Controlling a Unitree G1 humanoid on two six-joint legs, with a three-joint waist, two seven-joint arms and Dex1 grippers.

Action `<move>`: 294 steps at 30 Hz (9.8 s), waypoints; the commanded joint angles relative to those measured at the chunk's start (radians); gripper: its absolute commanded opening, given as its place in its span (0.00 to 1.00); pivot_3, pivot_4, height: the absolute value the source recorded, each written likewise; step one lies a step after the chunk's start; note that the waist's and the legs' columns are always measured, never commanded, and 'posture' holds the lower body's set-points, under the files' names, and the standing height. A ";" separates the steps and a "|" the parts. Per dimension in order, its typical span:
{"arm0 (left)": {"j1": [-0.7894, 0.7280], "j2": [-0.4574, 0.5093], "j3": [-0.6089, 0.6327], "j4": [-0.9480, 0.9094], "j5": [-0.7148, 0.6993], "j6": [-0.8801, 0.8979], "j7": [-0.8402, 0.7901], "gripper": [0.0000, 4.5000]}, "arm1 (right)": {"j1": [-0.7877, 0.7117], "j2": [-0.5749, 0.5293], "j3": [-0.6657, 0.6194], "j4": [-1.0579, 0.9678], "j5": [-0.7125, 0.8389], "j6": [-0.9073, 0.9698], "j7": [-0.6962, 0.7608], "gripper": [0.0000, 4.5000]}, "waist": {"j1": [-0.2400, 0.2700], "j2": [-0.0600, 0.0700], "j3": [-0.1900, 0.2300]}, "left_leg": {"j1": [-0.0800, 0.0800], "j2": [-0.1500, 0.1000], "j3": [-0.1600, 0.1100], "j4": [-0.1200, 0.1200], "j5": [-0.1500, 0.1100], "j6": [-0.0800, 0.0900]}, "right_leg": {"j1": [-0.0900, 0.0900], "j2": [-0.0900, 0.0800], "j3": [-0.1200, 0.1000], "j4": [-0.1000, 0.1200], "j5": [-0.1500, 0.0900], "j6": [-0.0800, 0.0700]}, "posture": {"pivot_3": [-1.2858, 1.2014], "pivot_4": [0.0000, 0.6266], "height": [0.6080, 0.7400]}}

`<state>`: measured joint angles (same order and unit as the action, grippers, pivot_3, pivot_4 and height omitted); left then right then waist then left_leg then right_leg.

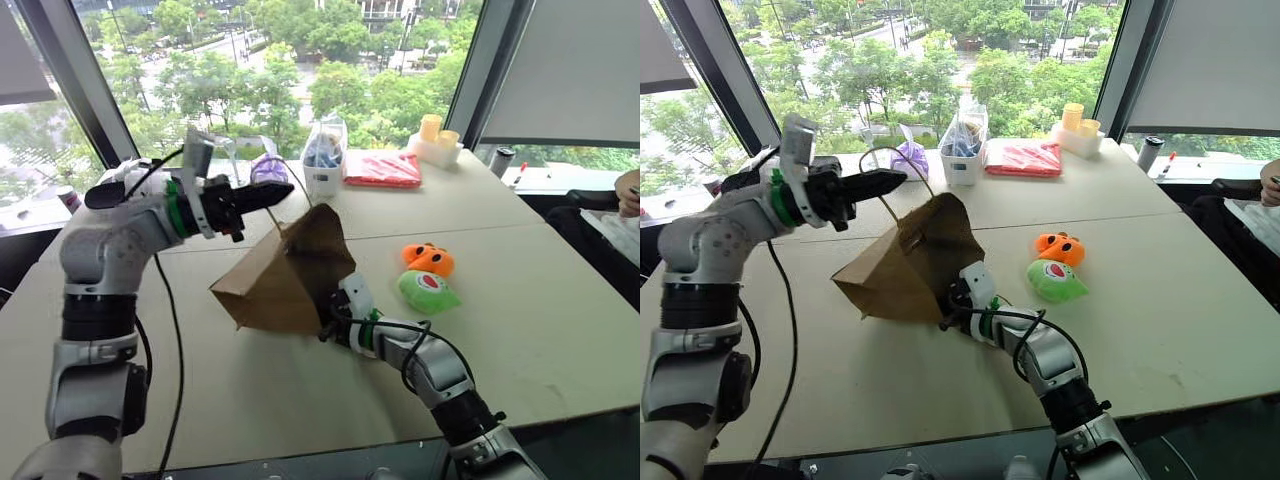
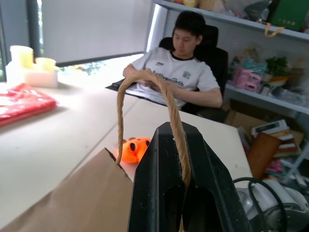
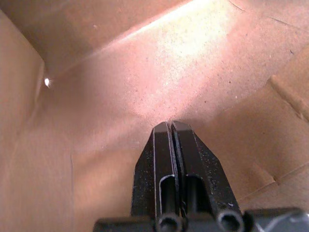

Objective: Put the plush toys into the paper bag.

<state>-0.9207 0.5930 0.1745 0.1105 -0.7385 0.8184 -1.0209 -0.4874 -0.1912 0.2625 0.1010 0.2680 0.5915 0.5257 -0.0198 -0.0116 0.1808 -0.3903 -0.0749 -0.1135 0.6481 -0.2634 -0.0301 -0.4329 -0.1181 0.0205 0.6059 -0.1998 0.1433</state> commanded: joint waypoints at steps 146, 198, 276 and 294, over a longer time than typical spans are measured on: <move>0.222 0.078 0.041 -0.287 -0.318 0.138 0.133 0.00 | -0.228 -0.379 -0.233 -0.066 -0.150 -0.277 0.180 0.14 | -0.021 0.001 0.001 | 0.000 0.000 0.000 -0.001 0.004 -0.007 | -0.001 0.000 0.003 0.005 0.000 0.000 | 0.52 0.24 1.00; 0.228 0.034 0.133 -0.291 -0.457 0.114 0.297 0.00 | -0.374 -0.296 -0.137 -0.379 -0.051 0.054 0.315 0.99 | 0.002 0.000 0.001 | -0.001 0.000 0.000 -0.001 0.003 -0.006 | -0.005 0.000 0.003 0.005 0.000 -0.001 | 0.52 0.24 1.00; 0.186 -0.107 -0.087 -0.095 -0.039 -0.145 0.139 0.00 | -0.125 -0.548 -0.166 -0.173 -0.529 -0.771 0.042 0.01 | 0.006 -0.001 0.001 | -0.001 0.000 0.003 -0.001 0.003 -0.006 | 0.000 0.000 0.003 -0.004 0.000 0.000 | 0.52 0.24 1.00; 0.165 -0.096 -0.064 -0.220 -0.104 -0.043 0.124 1.00 | -0.060 -0.712 -0.328 -0.390 -0.298 -0.524 0.303 0.99 | 0.005 -0.001 0.001 | -0.001 0.000 0.003 -0.001 0.002 -0.005 | 0.001 0.000 0.002 -0.004 0.000 0.000 | 0.52 0.24 1.00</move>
<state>-0.7301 0.4595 0.0637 -0.0533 -0.8186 0.7627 -0.8830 -0.5318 -0.8716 -0.0059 -0.2251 -0.0790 0.0257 0.7984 -0.0150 -0.0122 0.1821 -0.3913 -0.0748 -0.1104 0.6473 -0.2616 -0.0342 -0.4321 -0.1185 0.0230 0.6014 -0.1999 0.1430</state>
